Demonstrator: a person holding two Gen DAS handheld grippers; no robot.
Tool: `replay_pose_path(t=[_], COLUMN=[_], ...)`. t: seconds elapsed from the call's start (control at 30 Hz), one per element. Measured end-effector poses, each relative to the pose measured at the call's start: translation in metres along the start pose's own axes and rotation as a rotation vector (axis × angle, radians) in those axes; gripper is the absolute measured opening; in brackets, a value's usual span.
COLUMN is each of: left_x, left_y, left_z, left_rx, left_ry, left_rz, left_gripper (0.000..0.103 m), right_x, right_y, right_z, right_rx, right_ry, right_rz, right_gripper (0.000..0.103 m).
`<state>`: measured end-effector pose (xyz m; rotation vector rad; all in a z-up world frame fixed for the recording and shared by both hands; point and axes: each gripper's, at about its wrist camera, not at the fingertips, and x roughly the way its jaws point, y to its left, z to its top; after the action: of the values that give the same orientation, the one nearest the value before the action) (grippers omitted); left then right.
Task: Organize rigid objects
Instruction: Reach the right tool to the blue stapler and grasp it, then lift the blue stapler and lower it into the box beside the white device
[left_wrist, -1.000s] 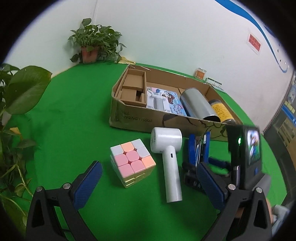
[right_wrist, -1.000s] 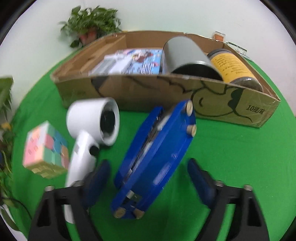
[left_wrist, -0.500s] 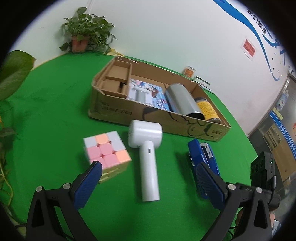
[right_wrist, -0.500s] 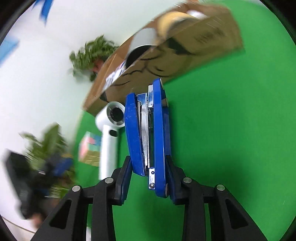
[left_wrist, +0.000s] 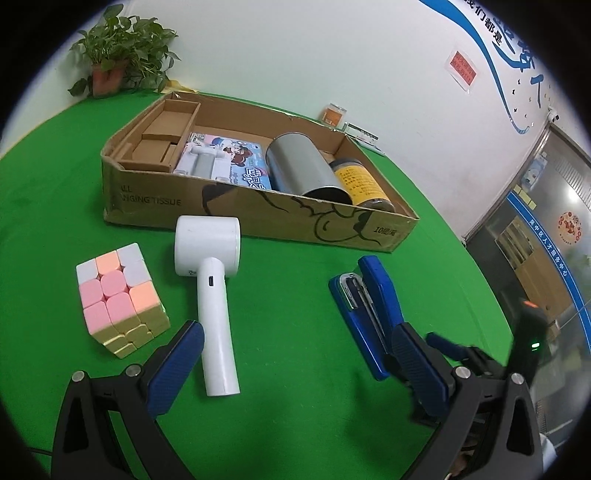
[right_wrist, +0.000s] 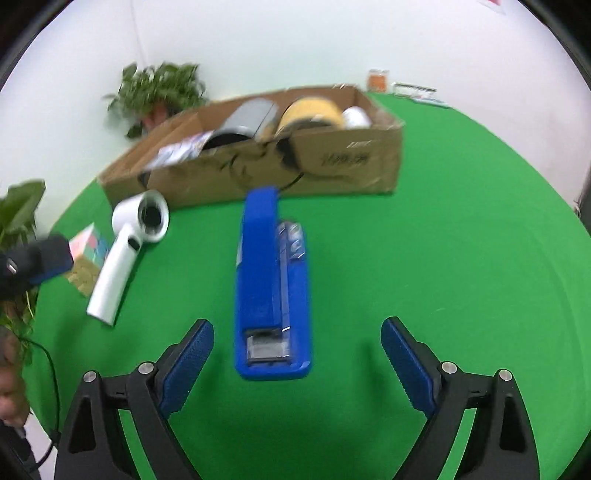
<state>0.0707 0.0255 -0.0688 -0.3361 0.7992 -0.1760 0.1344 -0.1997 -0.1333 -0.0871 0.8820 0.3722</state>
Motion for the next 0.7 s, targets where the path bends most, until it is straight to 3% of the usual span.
replay_pose_path(t=[0.03, 0.1, 0.2, 0.37, 0.53, 0.7], left_x=[-0.001, -0.001, 0.003, 0.018, 0.043, 0.064], left_y=[0.000, 0.000, -0.002, -0.013, -0.027, -0.035], left_z=[0.000, -0.001, -0.001, -0.001, -0.015, -0.026], left_rx=[-0.001, -0.010, -0.018, -0.009, -0.042, -0.080], left_ry=[0.002, 0.013, 0.039, 0.093, 0.208, 0.284], left_rz=[0.000, -0.018, -0.061, -0.141, -0.270, -0.310], left_gripper=[0.101, 0.101, 0.101, 0.101, 0.101, 0.101], right_x=[0.005, 0.014, 0.024, 0.011, -0.021, -0.036], right_y=[0.006, 0.012, 0.013, 0.013, 0.013, 0.018], right_z=[0.001, 0.001, -0.006, -0.023, -0.052, -0.066], right_rx=[-0.012, -0.027, -0.051, -0.050, 0.022, 0.045], right_ry=[0.004, 0.018, 0.023, 0.050, 0.060, 0.059], right_rz=[-0.003, -0.027, -0.033, -0.022, 0.039, 0.058], right_gripper=[0.083, 0.063, 0.050, 0.049, 0.049, 0.049])
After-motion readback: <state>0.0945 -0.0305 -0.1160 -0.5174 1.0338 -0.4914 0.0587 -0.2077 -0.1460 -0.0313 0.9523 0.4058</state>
